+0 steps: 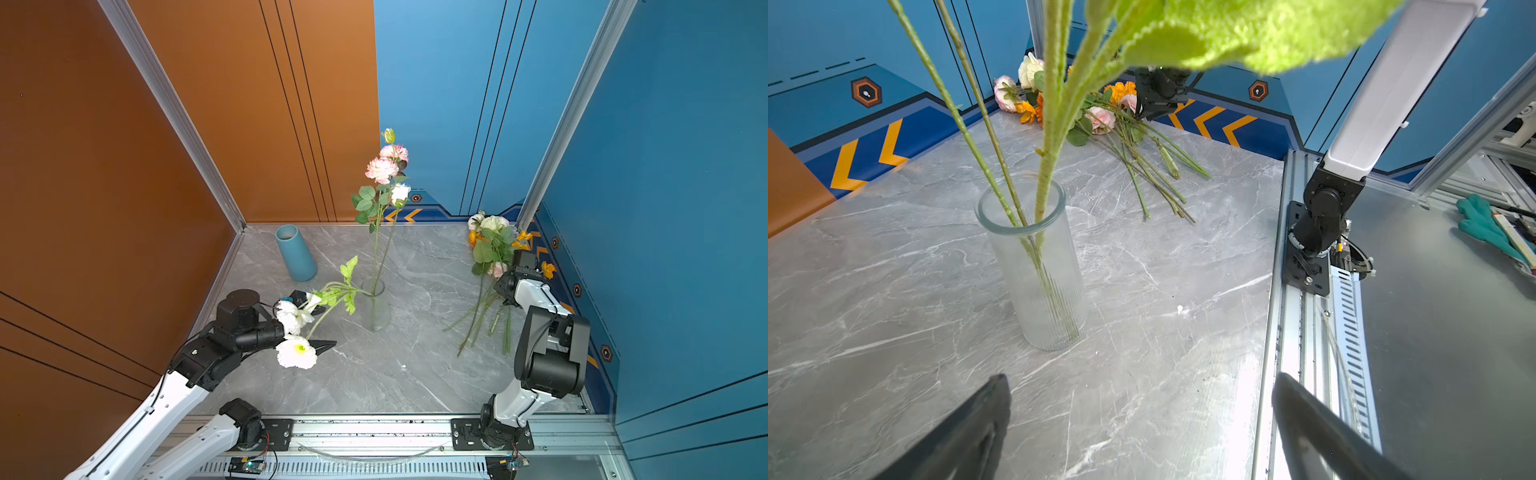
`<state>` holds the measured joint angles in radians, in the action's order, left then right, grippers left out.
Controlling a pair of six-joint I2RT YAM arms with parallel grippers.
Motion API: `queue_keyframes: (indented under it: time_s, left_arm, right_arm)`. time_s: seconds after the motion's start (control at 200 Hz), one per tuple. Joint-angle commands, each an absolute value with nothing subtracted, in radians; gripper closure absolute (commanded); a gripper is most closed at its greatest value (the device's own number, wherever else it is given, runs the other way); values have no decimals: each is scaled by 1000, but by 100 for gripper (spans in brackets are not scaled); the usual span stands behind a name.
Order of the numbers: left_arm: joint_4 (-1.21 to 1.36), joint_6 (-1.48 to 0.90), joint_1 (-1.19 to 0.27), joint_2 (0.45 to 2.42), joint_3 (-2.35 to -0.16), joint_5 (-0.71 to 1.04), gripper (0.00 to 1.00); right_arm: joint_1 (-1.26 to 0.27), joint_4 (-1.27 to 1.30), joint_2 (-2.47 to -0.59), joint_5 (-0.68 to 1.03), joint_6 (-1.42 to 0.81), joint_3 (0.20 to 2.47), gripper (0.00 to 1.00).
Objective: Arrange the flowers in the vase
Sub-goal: 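Grasp a white rose stem in the flower bunch with the right gripper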
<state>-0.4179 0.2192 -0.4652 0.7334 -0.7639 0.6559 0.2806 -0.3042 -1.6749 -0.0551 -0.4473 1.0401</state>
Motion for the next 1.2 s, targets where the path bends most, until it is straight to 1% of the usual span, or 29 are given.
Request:
queue_keyframes:
  time_s: [0.0, 0.055, 0.25, 0.295, 0.355, 0.445, 0.586, 0.761, 0.846, 1.196]
  left_arm:
    - [-402, 228, -469, 706, -747, 643, 2]
    - [-402, 229, -469, 702, -749, 609, 2]
    - [-402, 207, -440, 709, -759, 405, 2]
    - [-400, 202, -426, 710, -760, 383, 2]
    - [-399, 198, -409, 711, -760, 402, 2]
    - [-396, 196, -405, 710, -758, 417, 2]
    - [-396, 196, -408, 709, -756, 430, 2]
    - [-395, 196, -409, 707, -755, 428, 2]
    - [-393, 198, -410, 707, -756, 430, 2]
    - [-395, 200, -408, 702, -756, 436, 2]
  right_arm:
    - [290, -302, -1691, -55, -422, 1056, 72]
    - [290, -302, -1690, -59, -419, 1046, 72]
    - [296, -304, -1707, -34, -417, 1026, 71]
    - [296, -301, -1709, -32, -418, 1024, 71]
    - [296, -301, -1713, -29, -419, 1022, 72]
    - [296, -301, -1708, -22, -418, 1022, 77]
    - [296, -303, -1701, -17, -408, 1025, 78]
    - [297, -303, -1700, 17, -393, 1032, 92]
    - [296, -304, -1692, 33, -393, 1035, 96]
    - [215, -389, -1633, 34, -360, 1085, 99]
